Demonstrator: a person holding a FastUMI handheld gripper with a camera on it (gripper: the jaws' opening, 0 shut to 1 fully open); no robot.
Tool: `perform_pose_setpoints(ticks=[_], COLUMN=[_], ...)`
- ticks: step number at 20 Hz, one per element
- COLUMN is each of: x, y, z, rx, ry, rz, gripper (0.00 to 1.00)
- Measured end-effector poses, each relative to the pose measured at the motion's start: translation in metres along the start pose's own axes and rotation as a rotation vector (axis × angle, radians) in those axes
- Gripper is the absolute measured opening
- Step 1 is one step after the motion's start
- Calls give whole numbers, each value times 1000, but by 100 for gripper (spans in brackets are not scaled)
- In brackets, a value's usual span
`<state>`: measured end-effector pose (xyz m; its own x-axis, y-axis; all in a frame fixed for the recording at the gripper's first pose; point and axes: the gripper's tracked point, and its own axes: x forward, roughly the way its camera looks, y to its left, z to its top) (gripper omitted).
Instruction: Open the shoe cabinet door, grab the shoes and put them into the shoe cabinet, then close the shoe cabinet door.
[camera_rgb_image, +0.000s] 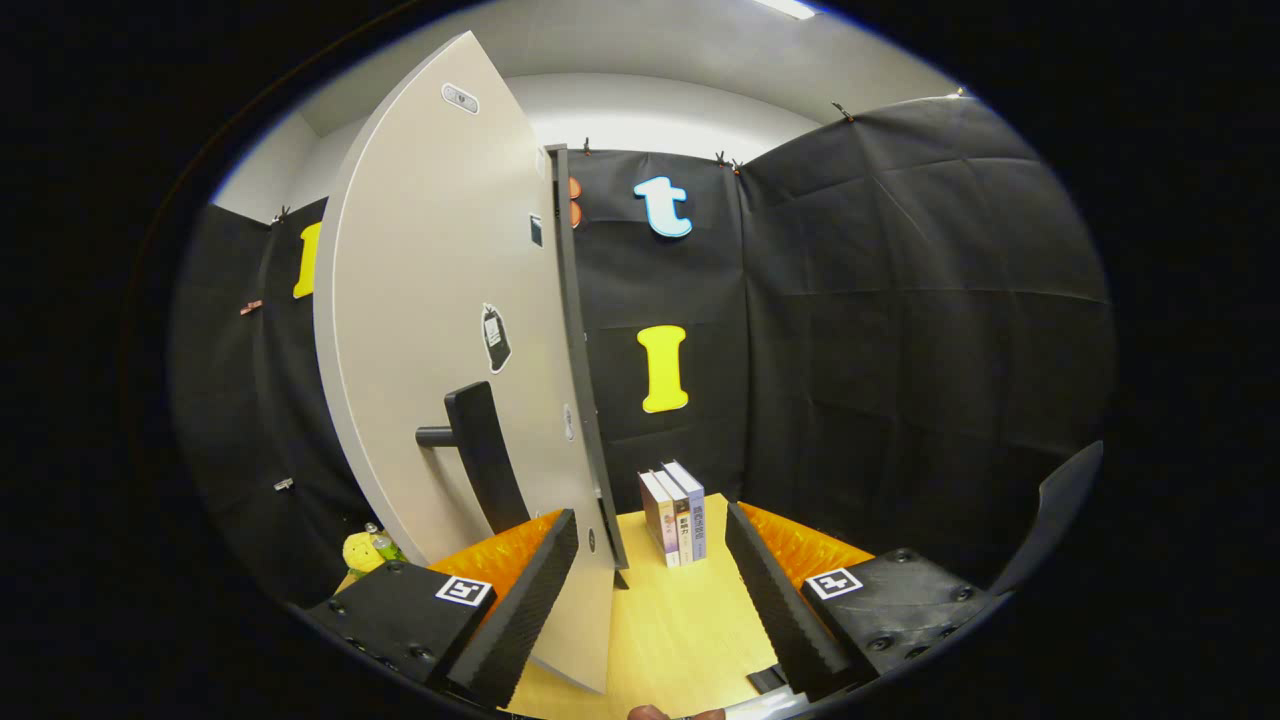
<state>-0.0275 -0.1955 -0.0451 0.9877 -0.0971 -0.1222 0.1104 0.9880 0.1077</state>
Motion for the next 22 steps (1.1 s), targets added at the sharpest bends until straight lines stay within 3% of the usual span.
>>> perform_pose_setpoints(ticks=[8,16,22], x=[4,8,11], y=[75,169,185], z=[-15,-23,-8], rx=[27,-1,-34], ry=[25,41,11], rz=[85,253,251], gripper=[98,98,98])
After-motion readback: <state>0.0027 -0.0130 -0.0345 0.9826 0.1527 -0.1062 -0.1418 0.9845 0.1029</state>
